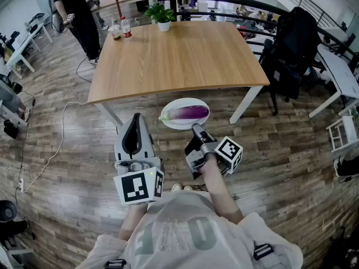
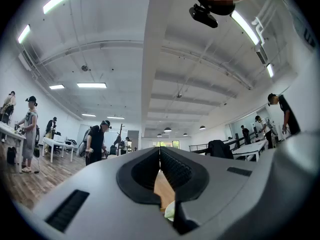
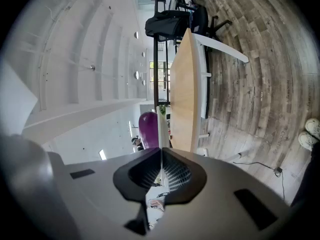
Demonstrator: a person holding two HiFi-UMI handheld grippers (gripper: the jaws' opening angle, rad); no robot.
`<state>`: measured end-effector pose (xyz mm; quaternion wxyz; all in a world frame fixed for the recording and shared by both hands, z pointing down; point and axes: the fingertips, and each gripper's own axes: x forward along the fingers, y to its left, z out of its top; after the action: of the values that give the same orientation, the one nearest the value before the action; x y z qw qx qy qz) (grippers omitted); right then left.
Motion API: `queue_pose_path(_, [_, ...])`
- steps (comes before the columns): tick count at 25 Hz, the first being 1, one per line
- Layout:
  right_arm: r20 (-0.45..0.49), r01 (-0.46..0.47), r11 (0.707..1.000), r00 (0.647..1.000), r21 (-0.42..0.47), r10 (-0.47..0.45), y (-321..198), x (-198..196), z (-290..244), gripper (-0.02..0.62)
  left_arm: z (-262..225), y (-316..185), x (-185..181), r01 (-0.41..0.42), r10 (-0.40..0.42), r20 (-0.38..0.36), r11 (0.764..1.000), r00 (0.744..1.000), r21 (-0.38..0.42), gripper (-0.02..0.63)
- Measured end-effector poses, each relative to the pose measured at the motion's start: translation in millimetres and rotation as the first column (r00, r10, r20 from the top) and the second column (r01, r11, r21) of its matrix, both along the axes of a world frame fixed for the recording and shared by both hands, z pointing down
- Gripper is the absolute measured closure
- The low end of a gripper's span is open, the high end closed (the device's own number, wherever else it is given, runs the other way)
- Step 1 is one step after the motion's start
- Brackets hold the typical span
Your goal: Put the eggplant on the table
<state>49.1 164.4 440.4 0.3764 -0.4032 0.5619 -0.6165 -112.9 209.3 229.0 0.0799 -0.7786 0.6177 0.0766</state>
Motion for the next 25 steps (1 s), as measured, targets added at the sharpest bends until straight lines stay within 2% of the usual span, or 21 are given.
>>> queue_pose_path(11, [0.005, -0.016, 1.0, 1.0, 0.022, 0.016, -5, 1, -4, 0.569, 4, -8, 2, -0.017, 0.017, -0.001, 1.0, 1.0, -0.011, 0.597])
queue_pose_path(16, [0.02, -0.034, 0.999, 0.999, 0.025, 0.034, -6, 1, -3, 0.569, 6, -11, -4, -0.021, 0.021, -0.009, 1.0, 1.0, -0.017, 0.597])
queue_pose_path(25, [-0.015, -0.046, 0.998, 0.999, 0.052, 0.047, -19, -10, -3, 0.569, 12, -23, -21, -0.042, 0.042, -0.023, 0.999, 0.999, -0.017, 0.597])
